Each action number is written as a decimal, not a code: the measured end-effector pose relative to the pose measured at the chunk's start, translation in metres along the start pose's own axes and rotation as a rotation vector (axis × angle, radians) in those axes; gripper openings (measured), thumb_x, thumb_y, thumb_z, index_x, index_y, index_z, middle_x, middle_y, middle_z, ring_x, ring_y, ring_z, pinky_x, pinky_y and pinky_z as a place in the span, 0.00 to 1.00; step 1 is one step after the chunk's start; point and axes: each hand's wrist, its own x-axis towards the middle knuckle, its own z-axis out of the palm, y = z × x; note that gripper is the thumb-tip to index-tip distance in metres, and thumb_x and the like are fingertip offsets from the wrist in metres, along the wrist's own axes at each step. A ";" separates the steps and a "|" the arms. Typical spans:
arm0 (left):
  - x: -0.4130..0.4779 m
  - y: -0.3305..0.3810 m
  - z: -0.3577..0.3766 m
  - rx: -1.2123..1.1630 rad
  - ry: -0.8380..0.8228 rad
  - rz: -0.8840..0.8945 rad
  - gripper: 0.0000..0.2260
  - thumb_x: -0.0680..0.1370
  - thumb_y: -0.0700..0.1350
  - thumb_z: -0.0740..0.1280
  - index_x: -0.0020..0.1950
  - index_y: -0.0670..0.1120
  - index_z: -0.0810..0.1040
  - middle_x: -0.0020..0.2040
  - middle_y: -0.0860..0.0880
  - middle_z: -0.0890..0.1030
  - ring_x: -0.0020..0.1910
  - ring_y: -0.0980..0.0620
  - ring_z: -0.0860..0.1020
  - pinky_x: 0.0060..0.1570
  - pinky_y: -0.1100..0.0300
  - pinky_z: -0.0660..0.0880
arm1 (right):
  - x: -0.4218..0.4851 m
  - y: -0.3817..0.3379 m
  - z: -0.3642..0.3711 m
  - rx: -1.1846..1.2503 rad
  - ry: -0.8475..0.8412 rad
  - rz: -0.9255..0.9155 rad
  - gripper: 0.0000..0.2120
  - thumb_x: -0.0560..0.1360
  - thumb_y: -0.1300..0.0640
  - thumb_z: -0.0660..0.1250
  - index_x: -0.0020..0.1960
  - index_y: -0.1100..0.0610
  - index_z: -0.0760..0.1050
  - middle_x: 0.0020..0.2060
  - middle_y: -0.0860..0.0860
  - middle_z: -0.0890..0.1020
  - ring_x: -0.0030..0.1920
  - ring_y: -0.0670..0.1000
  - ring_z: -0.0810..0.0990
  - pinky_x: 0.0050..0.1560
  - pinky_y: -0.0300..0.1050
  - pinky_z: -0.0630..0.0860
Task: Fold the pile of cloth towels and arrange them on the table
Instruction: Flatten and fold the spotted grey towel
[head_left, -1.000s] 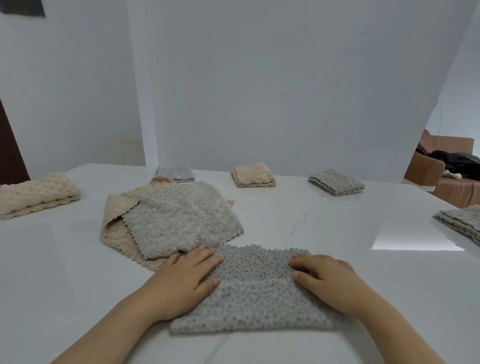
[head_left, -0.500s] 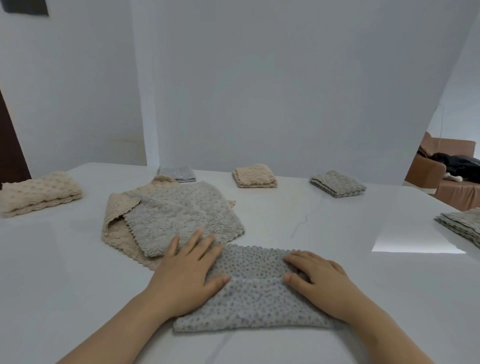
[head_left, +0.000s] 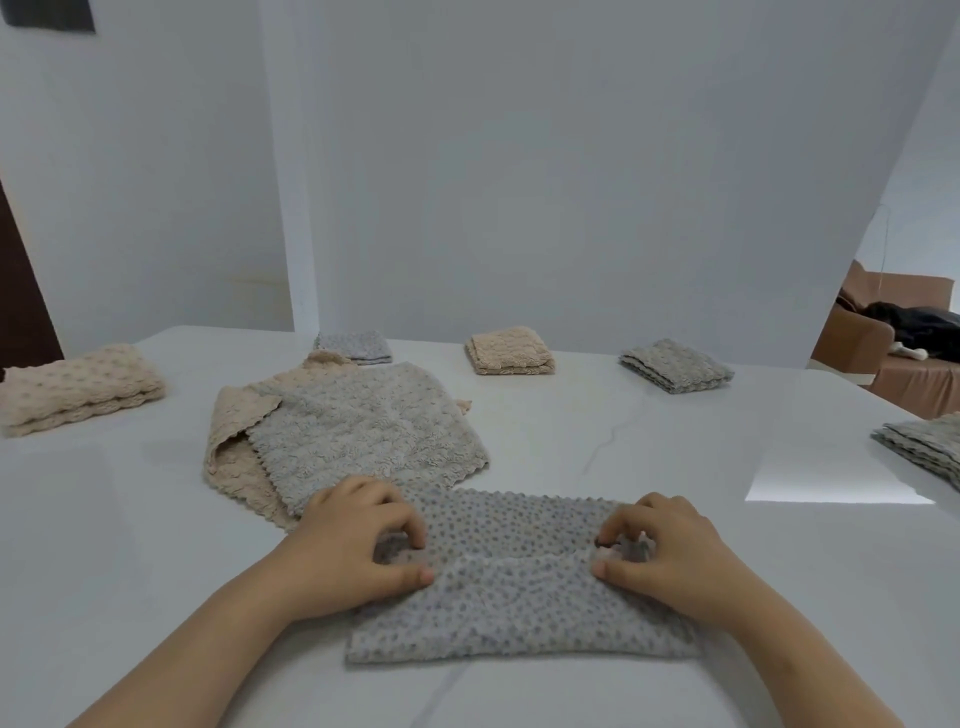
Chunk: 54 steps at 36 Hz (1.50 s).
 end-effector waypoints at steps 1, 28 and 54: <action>-0.001 0.000 -0.001 0.012 -0.026 0.000 0.35 0.48 0.83 0.40 0.39 0.66 0.68 0.49 0.68 0.67 0.53 0.70 0.59 0.54 0.60 0.55 | 0.000 0.000 0.000 0.003 -0.022 0.003 0.07 0.70 0.41 0.68 0.41 0.38 0.69 0.45 0.41 0.73 0.51 0.44 0.68 0.52 0.39 0.66; -0.011 0.002 -0.004 0.112 -0.097 0.058 0.33 0.48 0.81 0.30 0.45 0.78 0.61 0.50 0.71 0.61 0.55 0.65 0.58 0.54 0.60 0.55 | -0.004 -0.005 -0.007 0.129 -0.070 -0.048 0.07 0.71 0.50 0.71 0.42 0.43 0.72 0.40 0.42 0.75 0.41 0.37 0.72 0.41 0.30 0.68; -0.003 0.017 -0.012 -0.735 0.244 -0.222 0.10 0.76 0.39 0.67 0.39 0.53 0.77 0.32 0.55 0.81 0.31 0.62 0.76 0.36 0.66 0.70 | -0.006 -0.001 -0.013 0.801 0.060 0.081 0.06 0.71 0.61 0.70 0.35 0.55 0.80 0.31 0.45 0.80 0.34 0.41 0.76 0.39 0.32 0.72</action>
